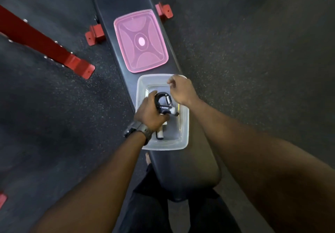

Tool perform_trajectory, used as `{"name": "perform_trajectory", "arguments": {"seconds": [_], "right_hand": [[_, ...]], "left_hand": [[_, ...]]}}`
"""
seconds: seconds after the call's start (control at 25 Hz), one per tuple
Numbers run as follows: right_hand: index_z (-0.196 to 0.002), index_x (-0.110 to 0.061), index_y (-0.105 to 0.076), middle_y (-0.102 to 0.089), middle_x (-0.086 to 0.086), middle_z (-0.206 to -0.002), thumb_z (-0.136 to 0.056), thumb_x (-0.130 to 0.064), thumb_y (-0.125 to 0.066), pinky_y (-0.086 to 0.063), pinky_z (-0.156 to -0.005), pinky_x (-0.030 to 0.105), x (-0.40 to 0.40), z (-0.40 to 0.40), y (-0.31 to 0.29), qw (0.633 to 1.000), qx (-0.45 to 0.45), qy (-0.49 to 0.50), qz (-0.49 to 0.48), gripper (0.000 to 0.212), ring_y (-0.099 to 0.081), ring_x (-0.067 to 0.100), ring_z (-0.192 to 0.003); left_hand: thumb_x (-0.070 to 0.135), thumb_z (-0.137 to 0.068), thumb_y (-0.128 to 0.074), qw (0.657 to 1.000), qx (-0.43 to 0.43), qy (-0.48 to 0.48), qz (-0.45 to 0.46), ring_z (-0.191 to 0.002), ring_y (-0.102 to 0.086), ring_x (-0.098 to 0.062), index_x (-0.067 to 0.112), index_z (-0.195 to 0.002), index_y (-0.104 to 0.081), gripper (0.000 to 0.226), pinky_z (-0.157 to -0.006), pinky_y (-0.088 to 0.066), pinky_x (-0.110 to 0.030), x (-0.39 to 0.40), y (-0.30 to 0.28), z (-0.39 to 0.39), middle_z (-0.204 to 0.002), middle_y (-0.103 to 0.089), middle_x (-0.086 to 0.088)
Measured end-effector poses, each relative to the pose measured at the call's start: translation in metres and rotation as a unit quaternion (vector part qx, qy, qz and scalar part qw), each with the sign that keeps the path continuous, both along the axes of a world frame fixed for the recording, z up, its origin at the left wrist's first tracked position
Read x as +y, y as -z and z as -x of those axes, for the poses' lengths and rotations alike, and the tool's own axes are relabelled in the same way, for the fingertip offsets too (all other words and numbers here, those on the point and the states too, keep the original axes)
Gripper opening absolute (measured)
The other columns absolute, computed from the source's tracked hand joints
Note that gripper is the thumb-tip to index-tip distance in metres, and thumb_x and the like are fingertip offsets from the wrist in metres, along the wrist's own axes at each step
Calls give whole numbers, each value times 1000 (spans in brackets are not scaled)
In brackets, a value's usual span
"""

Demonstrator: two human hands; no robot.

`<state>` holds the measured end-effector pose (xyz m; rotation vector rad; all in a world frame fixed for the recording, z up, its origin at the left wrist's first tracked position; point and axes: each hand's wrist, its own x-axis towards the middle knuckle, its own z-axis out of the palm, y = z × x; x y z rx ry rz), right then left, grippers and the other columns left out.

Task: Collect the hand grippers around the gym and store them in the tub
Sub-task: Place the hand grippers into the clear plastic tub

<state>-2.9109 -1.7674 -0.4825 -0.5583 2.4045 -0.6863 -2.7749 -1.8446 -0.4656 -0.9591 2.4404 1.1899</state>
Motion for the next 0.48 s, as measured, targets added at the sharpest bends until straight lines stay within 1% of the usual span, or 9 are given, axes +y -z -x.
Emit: {"name": "perform_trajectory", "arguments": {"seconds": [0.08, 0.12, 0.2, 0.28, 0.36, 0.4, 0.44, 0.48], "right_hand": [[-112, -10, -69, -72, 12, -116, -93, -5, -47, -48, -95, 33, 1, 2, 2, 999, 15, 16, 29, 29, -65, 30, -110], [-113, -11, -68, -72, 12, -116, -93, -6, -47, -49, -94, 33, 2, -3, 5, 999, 20, 4, 37, 29, -65, 30, -110], [-116, -11, -65, -69, 12, -118, -93, -8, -49, -50, -93, 36, 9, -17, 15, 999, 13, -31, 35, 28, -64, 30, -110], [-119, -11, -62, -66, 12, -121, -94, -10, -52, -50, -92, 38, 13, -25, 20, 997, 22, -62, 31, 27, -62, 29, -111], [-121, -11, -61, -64, 12, -123, -94, -10, -53, -50, -93, 38, 16, -28, 21, 996, 27, -76, 33, 28, -62, 27, -113], [-120, -11, -61, -65, 11, -123, -94, -10, -53, -50, -95, 39, 16, -28, 20, 996, 18, -70, 43, 27, -62, 27, -113], [-117, -11, -62, -67, 11, -120, -93, -10, -54, -50, -97, 40, 15, -27, 17, 997, 2, -46, 65, 25, -63, 27, -113], [-114, -10, -64, -69, 9, -117, -93, -12, -56, -50, -97, 40, 14, -23, 12, 996, -25, -2, 87, 22, -64, 27, -111]], "left_hand": [[41, -65, -77, 997, -62, 7, 47, -113, -59, -37, 22, -136, -36, 84, -88, -53, -45, 19, 30, 4, -129, -56, -13], [41, -67, -75, 994, -71, 9, 81, -112, -57, -40, 21, -131, -39, 76, -85, -53, -49, 27, 43, 6, -125, -56, -15], [39, -74, -70, 987, -69, 6, 143, -114, -50, -41, 17, -128, -41, 65, -86, -48, -50, 39, 66, 11, -121, -53, -18], [38, -79, -63, 980, -65, 10, 189, -115, -45, -39, 11, -133, -40, 65, -92, -41, -48, 43, 81, 13, -123, -50, -20], [46, -74, -58, 980, -57, 8, 191, -116, -45, -39, 8, -136, -41, 74, -95, -38, -45, 41, 82, 11, -124, -48, -20], [50, -72, -59, 984, -50, -2, 173, -118, -44, -39, 9, -138, -40, 80, -97, -38, -44, 37, 78, 11, -127, -47, -19], [49, -72, -63, 989, -38, -22, 142, -121, -43, -39, 10, -142, -37, 85, -100, -38, -44, 29, 69, 12, -133, -45, -19], [44, -73, -67, 993, -16, -47, 109, -126, -43, -37, 10, -146, -34, 87, -103, -38, -42, 19, 55, 15, -138, -44, -17]]}}
